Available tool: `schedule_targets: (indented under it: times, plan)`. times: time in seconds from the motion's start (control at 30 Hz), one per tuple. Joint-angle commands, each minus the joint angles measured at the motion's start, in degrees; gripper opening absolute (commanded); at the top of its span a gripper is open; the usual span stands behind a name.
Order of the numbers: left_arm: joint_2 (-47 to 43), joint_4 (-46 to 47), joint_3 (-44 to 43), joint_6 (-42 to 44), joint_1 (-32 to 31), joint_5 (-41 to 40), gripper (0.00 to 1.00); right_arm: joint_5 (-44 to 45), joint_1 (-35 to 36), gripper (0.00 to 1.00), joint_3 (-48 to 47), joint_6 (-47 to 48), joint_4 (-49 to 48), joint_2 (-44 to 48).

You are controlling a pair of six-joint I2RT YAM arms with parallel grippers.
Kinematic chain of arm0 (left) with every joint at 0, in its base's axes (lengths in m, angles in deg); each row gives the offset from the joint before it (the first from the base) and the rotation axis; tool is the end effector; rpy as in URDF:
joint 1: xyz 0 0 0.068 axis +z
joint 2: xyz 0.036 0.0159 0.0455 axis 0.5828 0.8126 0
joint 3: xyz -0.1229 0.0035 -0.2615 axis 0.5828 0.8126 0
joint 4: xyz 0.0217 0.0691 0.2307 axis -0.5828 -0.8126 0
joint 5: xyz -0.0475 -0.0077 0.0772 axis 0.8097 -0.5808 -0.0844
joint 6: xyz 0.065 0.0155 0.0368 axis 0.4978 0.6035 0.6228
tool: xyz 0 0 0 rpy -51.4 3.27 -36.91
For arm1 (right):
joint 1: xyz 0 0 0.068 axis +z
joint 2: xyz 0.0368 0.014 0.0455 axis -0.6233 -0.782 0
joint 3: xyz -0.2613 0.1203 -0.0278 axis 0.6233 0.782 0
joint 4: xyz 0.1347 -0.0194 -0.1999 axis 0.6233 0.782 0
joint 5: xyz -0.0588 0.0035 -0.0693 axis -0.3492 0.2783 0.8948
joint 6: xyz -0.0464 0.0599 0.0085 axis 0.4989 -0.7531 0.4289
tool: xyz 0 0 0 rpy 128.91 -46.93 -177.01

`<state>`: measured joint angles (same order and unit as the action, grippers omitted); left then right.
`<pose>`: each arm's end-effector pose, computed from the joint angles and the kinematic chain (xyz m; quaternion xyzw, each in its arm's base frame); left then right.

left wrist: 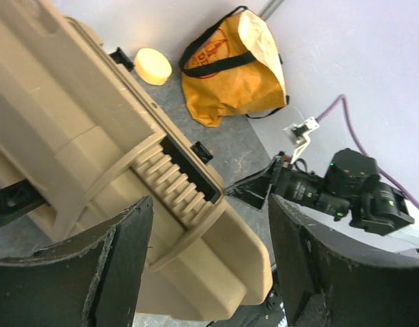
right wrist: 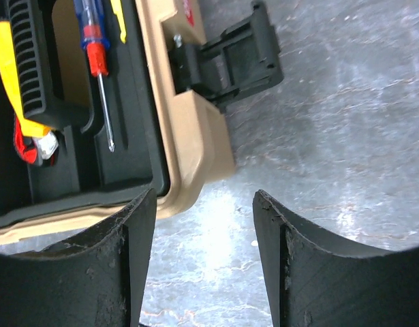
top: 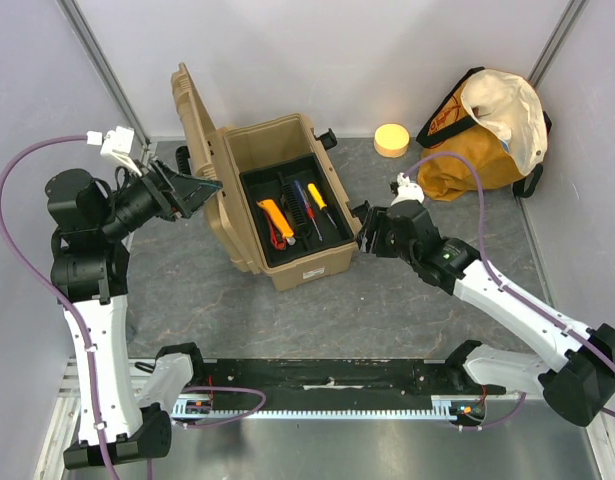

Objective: Pack the tool kit

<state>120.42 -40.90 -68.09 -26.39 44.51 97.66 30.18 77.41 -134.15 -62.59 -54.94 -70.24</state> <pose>0.1380 -0.0258 0.4760 0.0227 0.7402 -0.3951 0.5435 0.1992 0.1403 0.3069 0.0230 0.8804 0.1885 0.4346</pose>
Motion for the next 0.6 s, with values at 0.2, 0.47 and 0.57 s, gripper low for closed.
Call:
schedule_targets:
  times: [0.2,0.47,0.57]
  plan:
    - [1.4,17.9,4.5,-12.6,-0.3,10.1,0.72,-9.2,-0.4,0.63,4.8,-5.5,-10.4,-0.9]
    - [3.2,22.9,7.8,-15.4,-1.7,10.0,0.72,-9.6,-0.4,0.62,5.7,-6.1,-11.5,-1.1]
    - [4.1,24.2,8.7,-15.8,-3.4,8.8,0.72,-9.4,-0.5,0.62,5.5,-6.1,-11.5,-0.7]
